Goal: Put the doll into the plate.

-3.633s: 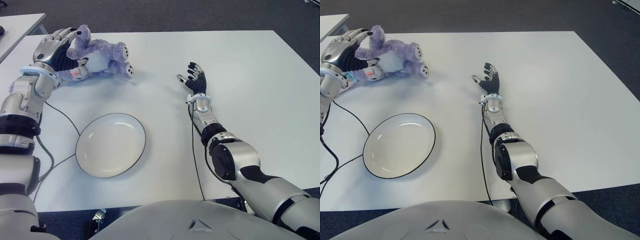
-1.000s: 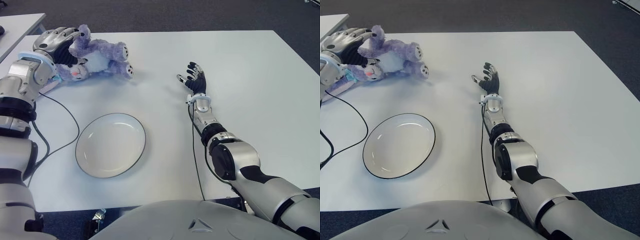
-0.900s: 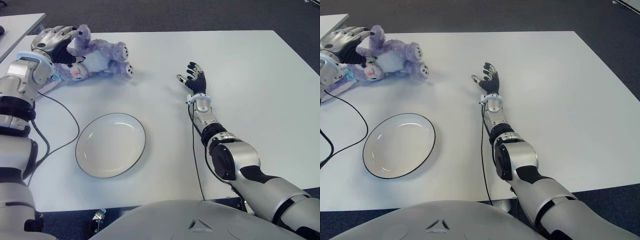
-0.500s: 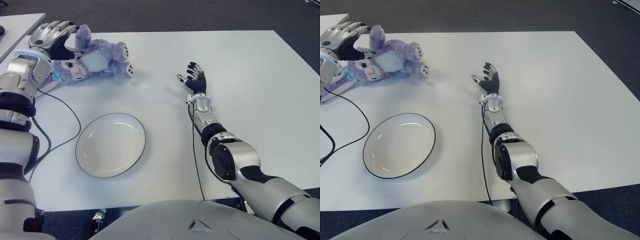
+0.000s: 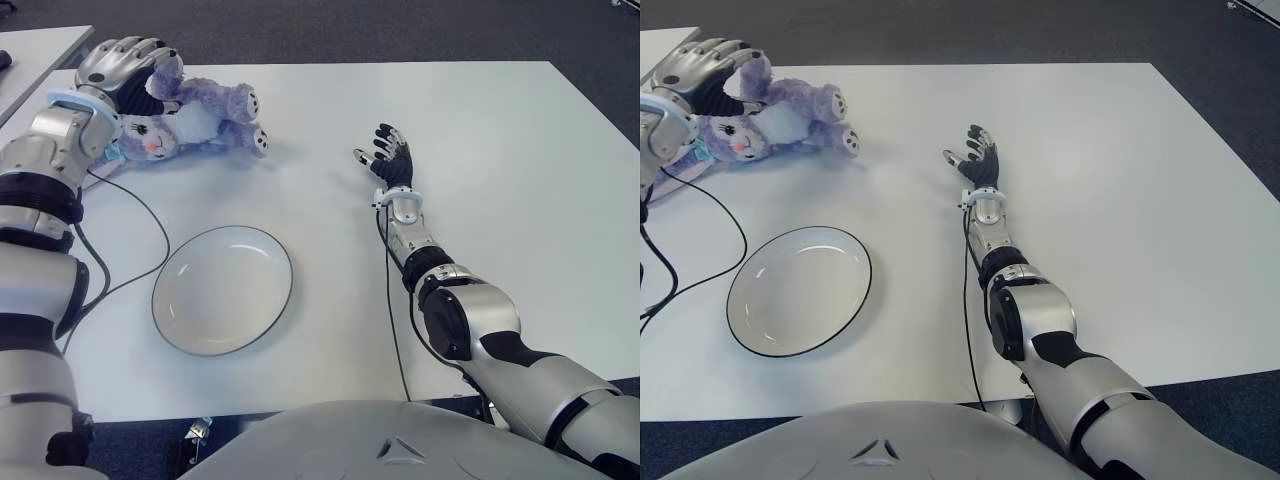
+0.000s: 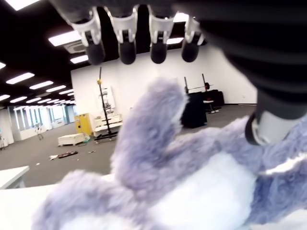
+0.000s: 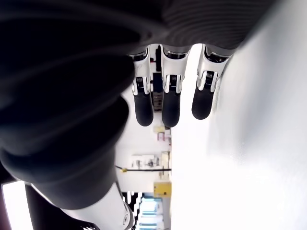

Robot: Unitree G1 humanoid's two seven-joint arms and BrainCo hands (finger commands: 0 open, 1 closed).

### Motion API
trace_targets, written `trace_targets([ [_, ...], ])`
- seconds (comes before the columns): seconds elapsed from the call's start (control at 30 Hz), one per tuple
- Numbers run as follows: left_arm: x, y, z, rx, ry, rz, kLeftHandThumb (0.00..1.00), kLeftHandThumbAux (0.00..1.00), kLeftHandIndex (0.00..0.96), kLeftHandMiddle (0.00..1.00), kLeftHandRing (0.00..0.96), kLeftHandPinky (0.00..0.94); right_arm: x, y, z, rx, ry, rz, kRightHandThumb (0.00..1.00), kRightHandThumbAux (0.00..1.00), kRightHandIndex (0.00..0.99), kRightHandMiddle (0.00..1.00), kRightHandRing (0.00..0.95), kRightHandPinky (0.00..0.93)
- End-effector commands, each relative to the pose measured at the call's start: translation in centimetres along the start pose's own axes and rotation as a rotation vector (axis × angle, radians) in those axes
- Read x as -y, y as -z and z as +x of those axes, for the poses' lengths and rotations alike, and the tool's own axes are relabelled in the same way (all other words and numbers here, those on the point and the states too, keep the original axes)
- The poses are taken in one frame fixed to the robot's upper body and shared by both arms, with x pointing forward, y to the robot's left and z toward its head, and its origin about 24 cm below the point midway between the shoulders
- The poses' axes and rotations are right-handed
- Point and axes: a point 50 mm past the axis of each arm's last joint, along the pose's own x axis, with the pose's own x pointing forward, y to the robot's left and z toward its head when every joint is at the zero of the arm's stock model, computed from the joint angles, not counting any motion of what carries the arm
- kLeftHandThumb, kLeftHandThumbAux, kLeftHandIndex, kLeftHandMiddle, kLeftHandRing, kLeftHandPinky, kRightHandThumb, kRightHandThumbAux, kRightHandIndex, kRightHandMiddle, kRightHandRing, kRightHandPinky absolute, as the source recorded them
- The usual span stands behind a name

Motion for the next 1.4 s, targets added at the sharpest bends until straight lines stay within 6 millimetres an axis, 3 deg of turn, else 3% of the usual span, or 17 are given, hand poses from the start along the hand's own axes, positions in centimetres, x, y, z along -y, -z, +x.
trace_targets([
  [0.03,0.2,-1.3,0.5,0.069,0.021,0.04,0.276,0.469,0.0,0.007,0.016,0.0,-4.0,10.2,-7.7,-0.497,-0.069,0.04,0.238,0.943,0.154,0.181,0.168,0.183],
  [1.0,-0.3,-1.3,1.0,0.087,0.023,0.085,0.28,0.481,0.0,0.002,0.012,0.0,-4.0,10.1,-7.7,-0.5,-0.076,0.032,0.235,0.947,0.151,0.189,0.172,0.183],
  [1.4,-1.4,-1.6,1.4,0.105,-0.018,0.087,0.287,0.479,0.0,0.0,0.011,0.076,-4.2,10.1,-7.6,-0.504,-0.078,0.028,0.206,0.949,0.145,0.18,0.164,0.177],
])
